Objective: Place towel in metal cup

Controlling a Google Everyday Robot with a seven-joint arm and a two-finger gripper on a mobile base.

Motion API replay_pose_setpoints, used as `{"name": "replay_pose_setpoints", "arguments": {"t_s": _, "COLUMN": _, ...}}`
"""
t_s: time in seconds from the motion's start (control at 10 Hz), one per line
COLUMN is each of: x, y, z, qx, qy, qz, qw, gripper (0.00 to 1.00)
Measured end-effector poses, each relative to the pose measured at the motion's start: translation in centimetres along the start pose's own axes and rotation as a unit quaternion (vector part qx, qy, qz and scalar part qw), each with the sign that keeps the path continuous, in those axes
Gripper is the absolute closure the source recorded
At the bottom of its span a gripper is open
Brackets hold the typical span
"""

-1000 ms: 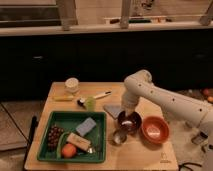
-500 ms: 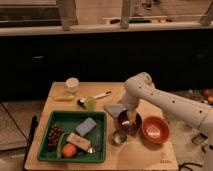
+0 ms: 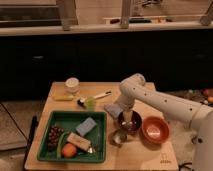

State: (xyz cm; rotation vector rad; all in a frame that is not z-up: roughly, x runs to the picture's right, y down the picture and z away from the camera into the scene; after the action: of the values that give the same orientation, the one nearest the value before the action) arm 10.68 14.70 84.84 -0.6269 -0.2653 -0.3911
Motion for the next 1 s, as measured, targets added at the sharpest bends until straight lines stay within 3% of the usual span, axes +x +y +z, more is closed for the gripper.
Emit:
{"name": "replay_pose_setpoints", "arguments": {"t_s": 0.3, "x": -0.2, "y": -0.4, "z": -2.9, "qx": -0.003, "qy": 0.020, "qz": -0.029, "qw": 0.9994, "gripper": 0.20}}
{"name": "replay_pose_setpoints", "arguments": {"t_s": 0.6, "x": -0.6, "y": -1.1, "z": -5.8, "qx": -0.010, "qy": 0.044, "qz": -0.086, "qw": 0.9953, "gripper": 0.20}}
{"name": "replay_pose_setpoints", "arguments": {"t_s": 0.7, "x": -0.7, "y": -1.4, "z": -6.4, "qx": -0.012, "qy": 0.052, "qz": -0.107, "qw": 0.9928, "gripper": 0.20}}
{"name": "replay_pose_setpoints", "arguments": {"t_s": 1.0, "x": -0.8, "y": -2.1, "z": -7.6, "qx": -0.012, "qy": 0.073, "qz": -0.182, "qw": 0.9806, "gripper": 0.20}}
